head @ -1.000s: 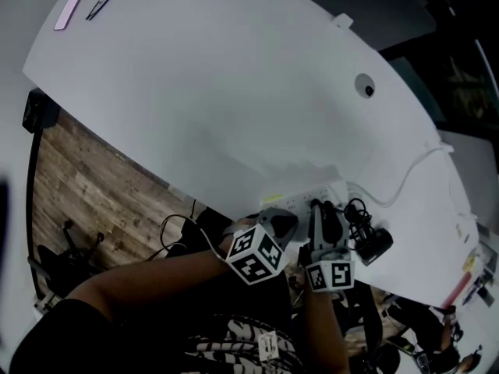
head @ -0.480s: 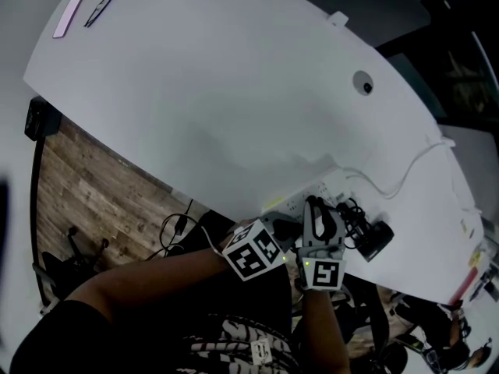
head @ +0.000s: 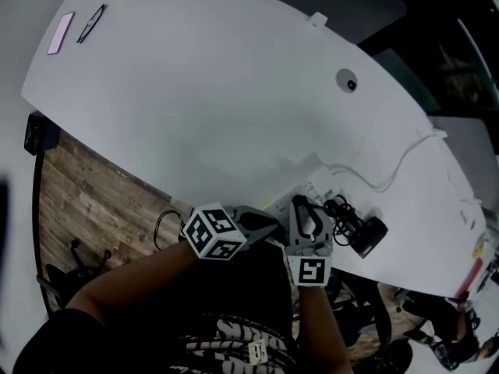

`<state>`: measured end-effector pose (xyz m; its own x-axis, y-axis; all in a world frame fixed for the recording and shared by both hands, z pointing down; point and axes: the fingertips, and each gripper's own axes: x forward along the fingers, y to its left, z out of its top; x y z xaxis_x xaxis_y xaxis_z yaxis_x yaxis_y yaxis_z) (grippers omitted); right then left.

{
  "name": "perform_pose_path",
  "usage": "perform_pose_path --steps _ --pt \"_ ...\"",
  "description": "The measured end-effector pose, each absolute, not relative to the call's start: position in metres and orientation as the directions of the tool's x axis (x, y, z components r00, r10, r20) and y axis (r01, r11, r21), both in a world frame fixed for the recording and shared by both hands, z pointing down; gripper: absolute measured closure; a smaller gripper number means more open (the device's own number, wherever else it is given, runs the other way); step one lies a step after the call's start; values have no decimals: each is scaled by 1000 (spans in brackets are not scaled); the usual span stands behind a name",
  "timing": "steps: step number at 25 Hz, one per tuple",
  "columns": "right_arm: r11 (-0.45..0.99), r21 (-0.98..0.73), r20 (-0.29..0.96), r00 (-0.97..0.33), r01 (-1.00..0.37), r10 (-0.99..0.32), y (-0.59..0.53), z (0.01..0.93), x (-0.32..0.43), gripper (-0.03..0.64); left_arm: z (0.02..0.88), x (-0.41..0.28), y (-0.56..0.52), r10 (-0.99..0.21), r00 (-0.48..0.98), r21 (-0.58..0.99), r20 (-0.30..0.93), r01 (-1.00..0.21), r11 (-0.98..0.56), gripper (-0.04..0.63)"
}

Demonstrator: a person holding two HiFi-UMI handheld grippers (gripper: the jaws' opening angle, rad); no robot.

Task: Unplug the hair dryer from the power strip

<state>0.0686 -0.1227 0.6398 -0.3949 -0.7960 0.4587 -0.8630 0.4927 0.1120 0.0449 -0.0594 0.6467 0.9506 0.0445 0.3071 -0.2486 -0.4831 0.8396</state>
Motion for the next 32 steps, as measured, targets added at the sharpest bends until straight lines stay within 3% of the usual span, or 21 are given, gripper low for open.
perform_pose_path --steps 23,28,32 --pt "596 108 573 -440 -796 -691 -106 667 65 482 659 48 -51 -13 887 734 461 -390 -556 568" --pt "593 -93 461 -563 -800 -687 -99 645 71 434 663 47 -60 -46 869 699 492 -426 -574 568" --pt "604 -220 519 -616 -766 -592 -74 646 78 433 666 46 -63 -65 850 670 523 -457 -585 568"
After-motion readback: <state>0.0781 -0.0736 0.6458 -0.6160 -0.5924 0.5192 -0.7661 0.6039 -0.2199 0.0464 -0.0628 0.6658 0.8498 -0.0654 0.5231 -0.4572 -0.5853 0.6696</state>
